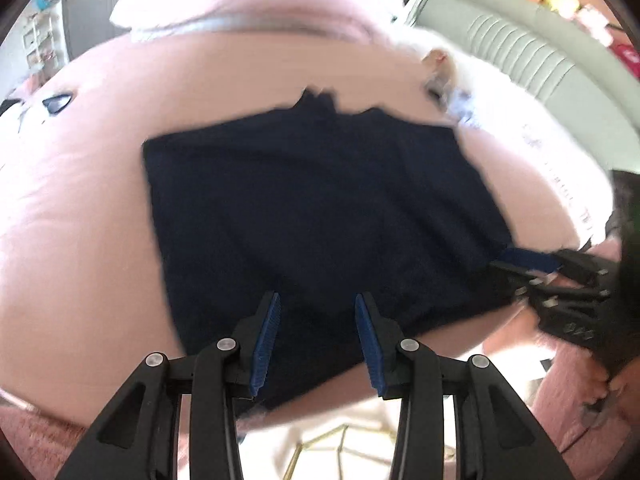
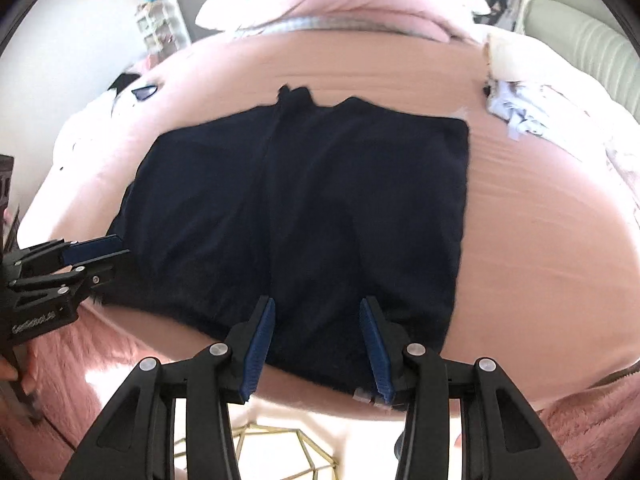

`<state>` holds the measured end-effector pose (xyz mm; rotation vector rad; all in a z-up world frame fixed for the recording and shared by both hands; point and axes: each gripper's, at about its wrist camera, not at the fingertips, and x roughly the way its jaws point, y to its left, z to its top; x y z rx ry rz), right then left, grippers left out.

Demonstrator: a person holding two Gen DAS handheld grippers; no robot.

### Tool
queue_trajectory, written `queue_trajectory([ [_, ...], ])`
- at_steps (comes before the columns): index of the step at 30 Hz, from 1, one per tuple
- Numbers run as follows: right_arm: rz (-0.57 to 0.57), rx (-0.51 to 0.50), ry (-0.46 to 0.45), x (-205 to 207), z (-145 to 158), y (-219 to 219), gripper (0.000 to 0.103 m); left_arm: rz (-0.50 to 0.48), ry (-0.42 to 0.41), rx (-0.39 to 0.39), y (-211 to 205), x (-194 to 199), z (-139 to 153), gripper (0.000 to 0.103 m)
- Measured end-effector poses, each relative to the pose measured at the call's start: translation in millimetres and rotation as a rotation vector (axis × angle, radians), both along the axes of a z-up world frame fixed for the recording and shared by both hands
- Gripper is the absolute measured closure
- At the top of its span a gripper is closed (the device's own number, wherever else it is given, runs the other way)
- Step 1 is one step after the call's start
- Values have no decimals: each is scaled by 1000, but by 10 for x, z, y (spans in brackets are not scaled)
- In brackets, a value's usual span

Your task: Fold clothes

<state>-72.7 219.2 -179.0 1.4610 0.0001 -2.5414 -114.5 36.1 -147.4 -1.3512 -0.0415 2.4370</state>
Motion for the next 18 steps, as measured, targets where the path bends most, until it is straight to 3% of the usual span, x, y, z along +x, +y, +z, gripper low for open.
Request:
queue_trajectory([
  [1, -2, 11, -5, -26, -14, 1, 60, -20, -10, 2, 56, -18, -29, 67],
  [4, 6, 90, -65, -52, -172, -23, 60, -68, -56, -92, 135, 72, -185, 67],
  [7, -55, 47, -20, 29, 2, 174, 60, -87, -45, -160, 130, 204, -178, 63],
  [9, -153, 9, 5, 45, 112, 446, 59, -66, -39, -123, 39, 226, -122, 63],
  [11, -219, -50, -38, -2, 52, 671, 59, -71, -11, -70, 48, 184, -49, 63],
  [15, -207, -89, -71, -32, -51, 687, 59, -101, 32, -58, 245, 3, -36, 63],
  [18, -124, 0, -63, -34, -74, 465, 59, -127, -29, -116, 400, -72, -208, 63],
])
